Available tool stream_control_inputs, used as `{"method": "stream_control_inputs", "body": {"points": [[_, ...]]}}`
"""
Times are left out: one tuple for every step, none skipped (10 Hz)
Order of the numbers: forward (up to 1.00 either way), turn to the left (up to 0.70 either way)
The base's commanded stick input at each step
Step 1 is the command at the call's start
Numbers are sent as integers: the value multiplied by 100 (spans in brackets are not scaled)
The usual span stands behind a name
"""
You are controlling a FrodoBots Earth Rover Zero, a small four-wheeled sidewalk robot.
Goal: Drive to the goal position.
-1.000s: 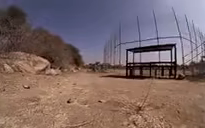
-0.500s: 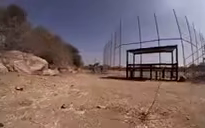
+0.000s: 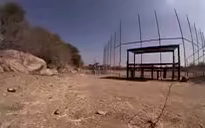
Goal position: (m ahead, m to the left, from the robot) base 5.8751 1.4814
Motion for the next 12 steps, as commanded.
{"method": "stream_control_inputs", "body": {"points": [[50, 0], [50, 0], [50, 0], [50, 0], [50, 0], [50, 0], [50, 0], [50, 0], [50, 0], [50, 0], [50, 0], [50, 0]]}}
